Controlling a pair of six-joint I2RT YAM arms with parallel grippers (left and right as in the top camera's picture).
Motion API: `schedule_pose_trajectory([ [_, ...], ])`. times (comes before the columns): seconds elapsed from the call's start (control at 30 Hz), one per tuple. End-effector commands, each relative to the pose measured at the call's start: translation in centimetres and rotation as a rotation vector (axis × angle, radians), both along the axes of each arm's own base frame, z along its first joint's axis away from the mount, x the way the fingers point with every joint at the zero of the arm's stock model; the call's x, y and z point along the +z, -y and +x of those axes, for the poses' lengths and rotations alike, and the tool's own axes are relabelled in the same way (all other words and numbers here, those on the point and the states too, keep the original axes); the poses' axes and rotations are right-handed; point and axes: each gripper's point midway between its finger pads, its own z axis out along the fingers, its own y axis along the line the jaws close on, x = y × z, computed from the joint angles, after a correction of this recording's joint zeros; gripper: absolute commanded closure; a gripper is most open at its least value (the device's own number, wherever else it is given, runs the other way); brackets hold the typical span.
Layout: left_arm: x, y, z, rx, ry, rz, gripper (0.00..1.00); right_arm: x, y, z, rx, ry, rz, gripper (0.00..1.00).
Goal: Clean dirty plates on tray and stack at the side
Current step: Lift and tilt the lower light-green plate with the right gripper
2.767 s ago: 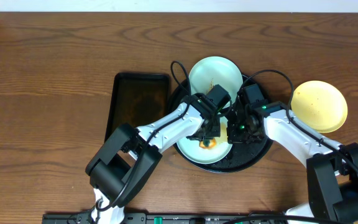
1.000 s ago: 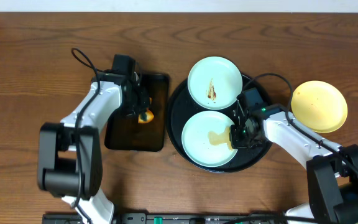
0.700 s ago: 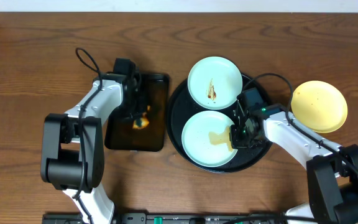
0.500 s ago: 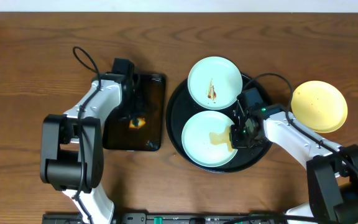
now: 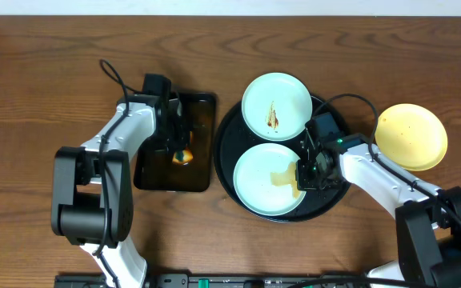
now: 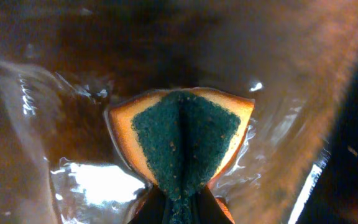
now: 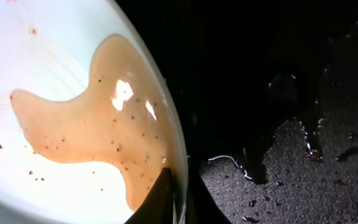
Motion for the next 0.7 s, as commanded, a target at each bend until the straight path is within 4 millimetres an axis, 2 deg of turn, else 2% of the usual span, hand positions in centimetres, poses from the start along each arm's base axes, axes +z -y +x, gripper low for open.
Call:
schedule_pose_trajectory([
  [0.0,-0.9,0.1,-1.0,-0.065,-0.025,0.049,0.93,-0.6,1.4,-0.3,-0.019,-0.001,-0.085,0.96],
  [0.07,-1.1,-1.8,-0.8,0.043,-0.031,0.153,0.92,-0.6,1.4,-0.4,-0.019,-0.001,-0.085,0.97],
  [0.13,-1.1,-2.3,-0.8,0.092,-0.033,0.181,0.93,-0.6,1.4,-0.4,-0.018,-0.001,-0.085,0.97],
  [0.2,-1.0,-1.2,-0.9,0.063,-0.039,0.122,0.93,-0.6,1.4,-0.4,-0.018,-0.001,-0.084,0.97],
  [0.27,-0.8,0.1,-1.1,-0.01,-0.039,0.049,0.93,-0.6,1.4,-0.4,-0.018,-0.002,-0.084,0.9],
  [0.33,-0.7,0.3,-1.2,-0.017,-0.04,0.04,0.92,-0.6,1.4,-0.4,-0.017,-0.003,-0.084,0.87],
  [0.43,-0.7,0.3,-1.2,-0.012,-0.041,0.038,0.93,-0.6,1.4,-0.5,-0.017,-0.006,-0.086,0.88],
  [0.53,-0.7,0.3,-1.3,-0.011,-0.046,0.039,0.93,-0.6,1.4,-0.5,-0.017,-0.004,-0.085,0.99],
  [0.67,-0.7,0.3,-1.3,-0.011,-0.045,0.039,0.92,-0.6,1.3,-0.3,-0.021,0.004,-0.082,0.99],
])
